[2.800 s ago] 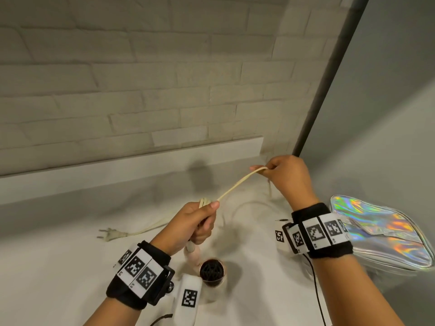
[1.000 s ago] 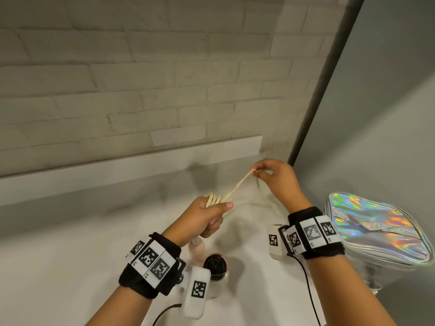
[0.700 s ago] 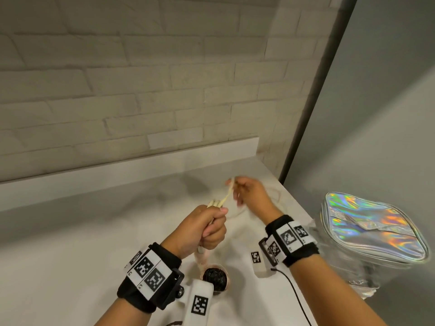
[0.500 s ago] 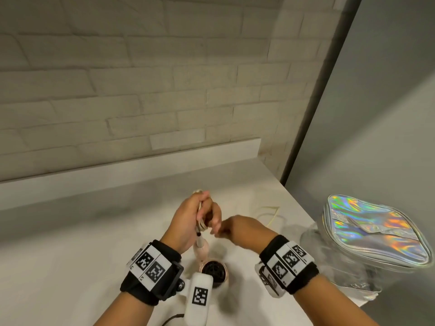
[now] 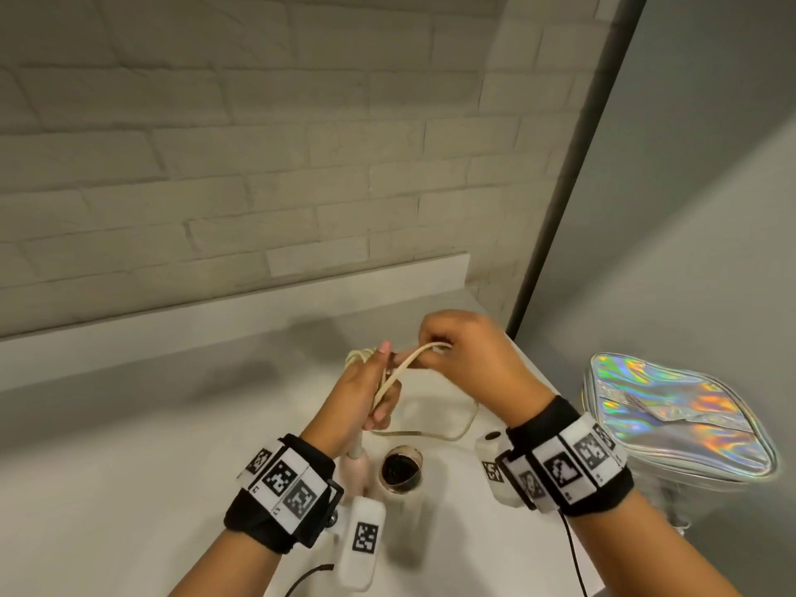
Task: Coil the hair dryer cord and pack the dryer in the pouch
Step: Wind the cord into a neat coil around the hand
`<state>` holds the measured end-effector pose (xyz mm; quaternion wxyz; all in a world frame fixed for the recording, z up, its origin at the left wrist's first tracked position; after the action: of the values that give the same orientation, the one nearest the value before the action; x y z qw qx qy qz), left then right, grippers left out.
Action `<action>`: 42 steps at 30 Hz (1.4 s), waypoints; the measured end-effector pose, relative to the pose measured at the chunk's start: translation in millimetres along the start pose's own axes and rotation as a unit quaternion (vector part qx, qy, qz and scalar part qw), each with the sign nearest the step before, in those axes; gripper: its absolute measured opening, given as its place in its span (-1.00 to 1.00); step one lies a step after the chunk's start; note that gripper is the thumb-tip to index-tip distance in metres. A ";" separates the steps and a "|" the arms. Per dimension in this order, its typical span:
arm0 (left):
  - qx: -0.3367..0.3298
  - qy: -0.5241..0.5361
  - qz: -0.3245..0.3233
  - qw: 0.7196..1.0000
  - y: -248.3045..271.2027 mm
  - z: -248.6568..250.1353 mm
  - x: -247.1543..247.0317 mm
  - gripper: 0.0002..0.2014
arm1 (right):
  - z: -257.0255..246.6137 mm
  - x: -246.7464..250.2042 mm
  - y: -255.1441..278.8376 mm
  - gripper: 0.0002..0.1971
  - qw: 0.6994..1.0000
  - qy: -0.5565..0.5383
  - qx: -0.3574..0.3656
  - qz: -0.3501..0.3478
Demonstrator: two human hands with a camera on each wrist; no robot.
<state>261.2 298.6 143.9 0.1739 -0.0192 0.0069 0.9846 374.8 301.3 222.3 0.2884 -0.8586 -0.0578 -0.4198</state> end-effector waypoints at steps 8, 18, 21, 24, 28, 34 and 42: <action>-0.025 0.028 -0.076 0.996 12.0 -0.2 4.1 -0.64 | 66.3 18.2 -5.7 -0.88 0.973 -0.139 -0.183 -0.001; -0.017 0.264 -0.147 0.953 12.2 -4.9 -1.9 -0.57 | 79.7 -66.1 10.9 -0.74 0.953 -0.108 -0.254 -0.125; -0.032 0.273 -0.060 0.960 6.8 -5.8 6.0 -0.56 | 61.6 -78.9 20.6 -0.80 0.970 -0.101 -0.176 -0.131; -0.037 0.256 0.015 0.966 3.3 -6.9 16.4 -0.51 | 59.1 -83.7 27.1 -0.73 0.979 -0.023 -0.135 -0.154; -0.052 0.234 0.056 0.969 -5.1 -10.4 21.9 -0.47 | 47.5 -99.2 39.8 -0.73 0.952 -0.013 -0.127 -0.279; -0.047 0.200 0.151 0.967 -19.2 -17.2 36.0 -0.60 | 15.4 -89.6 40.5 -0.62 0.941 0.068 -0.064 -0.325; 0.030 -0.189 0.044 0.981 -10.2 -16.2 15.7 -0.42 | 20.0 -40.9 17.7 -0.82 0.991 -0.025 -0.056 -0.120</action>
<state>250.6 313.3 127.0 0.1291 0.1729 0.0042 0.9764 368.4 303.4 174.0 0.1863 -0.8703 -0.1440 -0.4326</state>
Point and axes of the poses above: each hand's wrist, its own y-axis away from the middle knuckle, its own x-axis out of the back of the hand, z = x × y, the point moved 7 cm from there along -y, towards the middle knuckle, and after that the axes turned 1 degree about -x, right-handed, at the moved point
